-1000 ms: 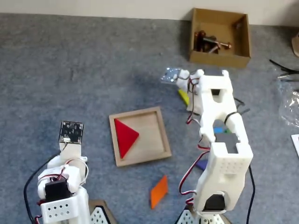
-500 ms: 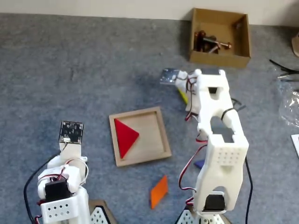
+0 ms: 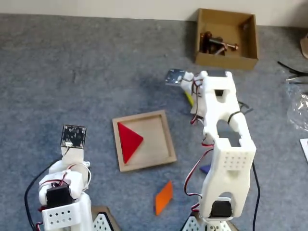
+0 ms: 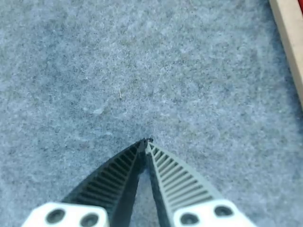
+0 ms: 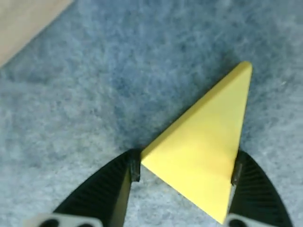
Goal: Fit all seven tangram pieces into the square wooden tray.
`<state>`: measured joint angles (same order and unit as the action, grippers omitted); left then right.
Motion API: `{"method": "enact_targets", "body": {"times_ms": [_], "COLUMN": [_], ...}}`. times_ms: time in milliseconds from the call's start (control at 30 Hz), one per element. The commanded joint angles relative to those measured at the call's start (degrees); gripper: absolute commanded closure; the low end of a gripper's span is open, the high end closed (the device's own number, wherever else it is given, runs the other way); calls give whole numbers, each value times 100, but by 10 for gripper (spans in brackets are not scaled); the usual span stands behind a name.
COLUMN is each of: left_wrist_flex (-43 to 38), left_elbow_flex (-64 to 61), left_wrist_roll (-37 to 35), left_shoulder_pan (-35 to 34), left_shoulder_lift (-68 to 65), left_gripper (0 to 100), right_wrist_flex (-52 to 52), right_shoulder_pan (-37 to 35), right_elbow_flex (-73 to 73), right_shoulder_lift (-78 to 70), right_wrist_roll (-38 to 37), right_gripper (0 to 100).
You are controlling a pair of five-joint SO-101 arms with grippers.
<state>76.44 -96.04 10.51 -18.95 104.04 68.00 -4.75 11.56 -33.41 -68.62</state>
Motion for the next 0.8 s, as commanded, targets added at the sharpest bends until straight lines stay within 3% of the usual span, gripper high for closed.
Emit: {"method": "enact_targets", "body": {"times_ms": [0, 433, 767], "left_wrist_flex": [9, 9, 9], "left_elbow_flex": [-110, -110, -110], "left_wrist_roll": [-26, -26, -26], "left_shoulder_pan": [-101, -101, -101], "left_shoulder_lift": [31, 31, 31], "left_gripper": [995, 995, 995], "right_wrist_flex": [4, 356, 549], "right_shoulder_pan": [-40, -198, -268], "right_elbow_flex": [330, 321, 321], "right_shoulder_lift": [31, 22, 22], "right_wrist_roll": [149, 158, 167], "right_gripper": [749, 881, 886]}}
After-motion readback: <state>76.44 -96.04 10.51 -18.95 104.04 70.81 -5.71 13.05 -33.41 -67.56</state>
